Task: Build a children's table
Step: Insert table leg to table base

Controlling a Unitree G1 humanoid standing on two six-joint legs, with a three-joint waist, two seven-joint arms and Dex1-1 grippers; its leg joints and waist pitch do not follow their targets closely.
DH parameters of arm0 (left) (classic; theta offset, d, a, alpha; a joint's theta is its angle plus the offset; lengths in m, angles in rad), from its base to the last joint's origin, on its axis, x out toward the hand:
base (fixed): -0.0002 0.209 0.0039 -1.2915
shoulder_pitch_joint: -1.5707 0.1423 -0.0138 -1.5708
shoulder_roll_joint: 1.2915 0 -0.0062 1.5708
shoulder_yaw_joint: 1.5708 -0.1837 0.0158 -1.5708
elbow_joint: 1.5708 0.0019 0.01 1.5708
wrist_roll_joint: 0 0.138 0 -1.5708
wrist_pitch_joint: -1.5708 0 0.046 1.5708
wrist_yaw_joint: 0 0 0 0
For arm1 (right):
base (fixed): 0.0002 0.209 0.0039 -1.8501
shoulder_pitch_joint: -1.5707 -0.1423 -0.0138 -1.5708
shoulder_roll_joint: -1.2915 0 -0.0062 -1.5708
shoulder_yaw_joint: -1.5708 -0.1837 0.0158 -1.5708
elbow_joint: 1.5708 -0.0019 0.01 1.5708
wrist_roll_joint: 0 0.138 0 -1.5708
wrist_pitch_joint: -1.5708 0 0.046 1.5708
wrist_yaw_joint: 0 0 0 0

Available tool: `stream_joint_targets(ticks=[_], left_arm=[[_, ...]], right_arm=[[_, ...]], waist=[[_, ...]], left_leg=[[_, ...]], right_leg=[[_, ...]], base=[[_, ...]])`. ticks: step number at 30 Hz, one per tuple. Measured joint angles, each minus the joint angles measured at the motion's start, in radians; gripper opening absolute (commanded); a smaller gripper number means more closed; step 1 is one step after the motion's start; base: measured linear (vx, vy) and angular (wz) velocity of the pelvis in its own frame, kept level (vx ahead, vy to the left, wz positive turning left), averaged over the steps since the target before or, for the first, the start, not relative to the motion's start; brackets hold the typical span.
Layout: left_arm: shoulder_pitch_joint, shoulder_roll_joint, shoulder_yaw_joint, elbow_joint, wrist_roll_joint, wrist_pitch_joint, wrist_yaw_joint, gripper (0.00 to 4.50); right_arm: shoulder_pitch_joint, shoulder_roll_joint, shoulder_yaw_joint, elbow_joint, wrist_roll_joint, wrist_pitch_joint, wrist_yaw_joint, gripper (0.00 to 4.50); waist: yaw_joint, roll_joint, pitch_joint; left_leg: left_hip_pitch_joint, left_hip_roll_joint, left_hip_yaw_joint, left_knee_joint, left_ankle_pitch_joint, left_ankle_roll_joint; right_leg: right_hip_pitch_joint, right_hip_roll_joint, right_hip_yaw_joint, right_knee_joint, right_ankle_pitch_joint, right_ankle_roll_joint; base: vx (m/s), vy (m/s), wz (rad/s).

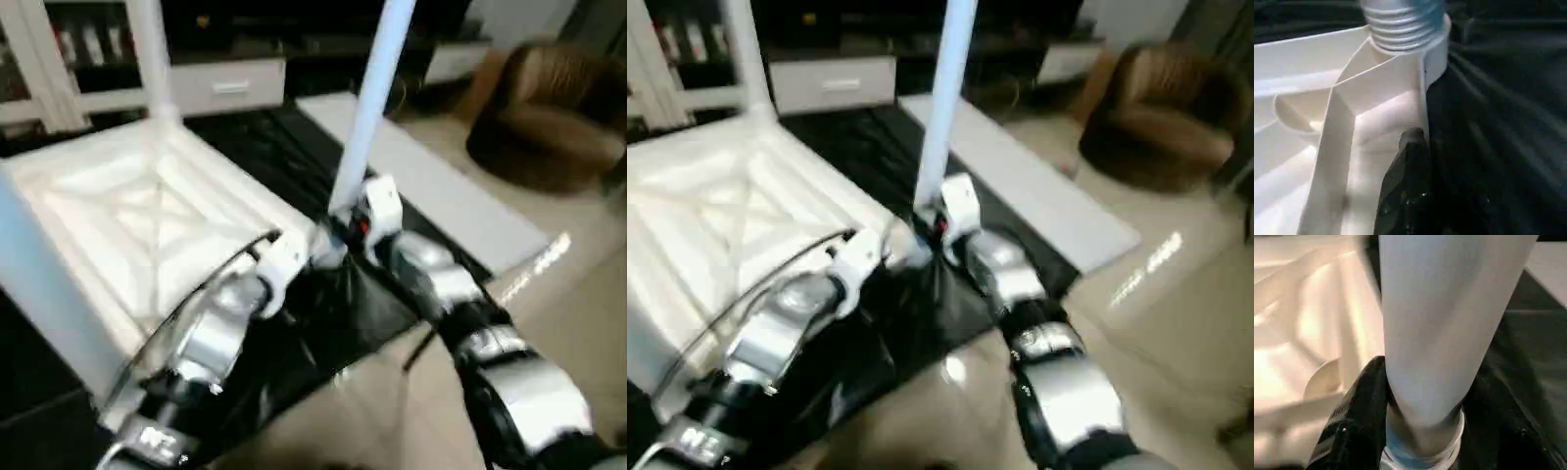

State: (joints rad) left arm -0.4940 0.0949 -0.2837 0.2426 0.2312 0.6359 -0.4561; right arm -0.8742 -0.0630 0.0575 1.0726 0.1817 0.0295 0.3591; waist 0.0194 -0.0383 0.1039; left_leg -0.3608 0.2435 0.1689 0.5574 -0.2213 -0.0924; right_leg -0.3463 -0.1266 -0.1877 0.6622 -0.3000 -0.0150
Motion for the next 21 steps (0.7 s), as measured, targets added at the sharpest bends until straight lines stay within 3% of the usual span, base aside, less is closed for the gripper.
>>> stream_joint_targets(ticks=[1,2,3,4,5,7,9,21], left_arm=[[-0.026,-0.025,-0.002,0.022,0.010,0.006,0.038,0.00],[-0.037,-0.031,0.004,0.028,0.016,0.006,0.061,0.00],[-0.035,-0.037,0.007,0.033,0.018,0.005,0.074,0.00],[-0.035,-0.049,0.007,0.041,0.019,0.004,0.087,0.00],[-0.039,-0.056,0.005,0.042,0.020,0.004,0.096,0.00],[-0.052,-0.065,0.005,0.041,0.030,0.010,0.109,0.00],[-0.056,-0.064,0.007,0.038,0.036,0.012,0.112,0.00],[-0.056,-0.056,0.005,0.040,0.037,0.011,0.113,0.00]], right_arm=[[-0.019,-0.003,-0.011,0.017,-0.001,-0.001,-0.024,1.85],[-0.046,0.010,-0.013,0.036,-0.005,-0.001,-0.058,1.85],[-0.049,0.017,-0.014,0.043,-0.009,-0.002,-0.079,1.85],[-0.053,0.021,-0.016,0.050,-0.015,-0.005,-0.093,1.85],[-0.062,0.023,-0.020,0.055,-0.019,-0.010,-0.101,1.85],[-0.080,0.029,-0.030,0.070,-0.021,-0.023,-0.118,1.85],[-0.091,0.033,-0.030,0.081,-0.024,-0.030,-0.126,1.85],[-0.099,0.045,-0.032,0.111,-0.049,-0.064,-0.132,1.85]], waist=[[0.033,-0.062,-0.027],[0.043,-0.069,-0.025],[0.054,-0.064,-0.031],[0.069,-0.053,-0.037],[0.068,-0.025,-0.048],[0.061,-0.030,-0.052],[0.059,-0.029,-0.053],[0.044,-0.028,-0.053]], left_leg=[[-0.006,-0.006,0.040,0.008,0.002,-0.001],[-0.009,-0.003,0.041,0.020,0.005,-0.007],[-0.023,-0.011,0.011,0.054,0.001,0.005],[-0.020,-0.029,-0.023,0.063,0.003,0.005],[-0.010,-0.032,-0.031,0.030,0.028,-0.025],[-0.015,-0.019,-0.027,0.024,0.050,-0.029],[-0.021,-0.016,-0.027,0.021,0.051,-0.029],[-0.023,-0.015,-0.013,0.011,0.051,-0.020]], right_leg=[[0.024,-0.006,0.081,0.043,-0.024,0.048],[-0.005,0.004,0.109,0.063,-0.046,0.039],[-0.007,0.005,0.105,0.065,-0.049,0.037],[-0.005,0.015,0.103,0.056,-0.048,0.035],[-0.007,0.031,0.094,0.044,-0.037,0.029],[-0.018,0.044,0.097,0.031,-0.012,0.016],[-0.019,0.052,0.096,0.017,0.002,0.022],[-0.018,0.050,0.107,-0.015,0.025,0.021]], base=[[0.373,-0.091,-0.03],[0.016,-0.205,-0.16],[0.016,-0.205,-0.16],[0.004,-0.099,-0.25],[0.095,-0.041,-0.12],[0.047,-0.020,-0.06],[0.000,0.000,0.00],[0.000,0.000,0.00]])
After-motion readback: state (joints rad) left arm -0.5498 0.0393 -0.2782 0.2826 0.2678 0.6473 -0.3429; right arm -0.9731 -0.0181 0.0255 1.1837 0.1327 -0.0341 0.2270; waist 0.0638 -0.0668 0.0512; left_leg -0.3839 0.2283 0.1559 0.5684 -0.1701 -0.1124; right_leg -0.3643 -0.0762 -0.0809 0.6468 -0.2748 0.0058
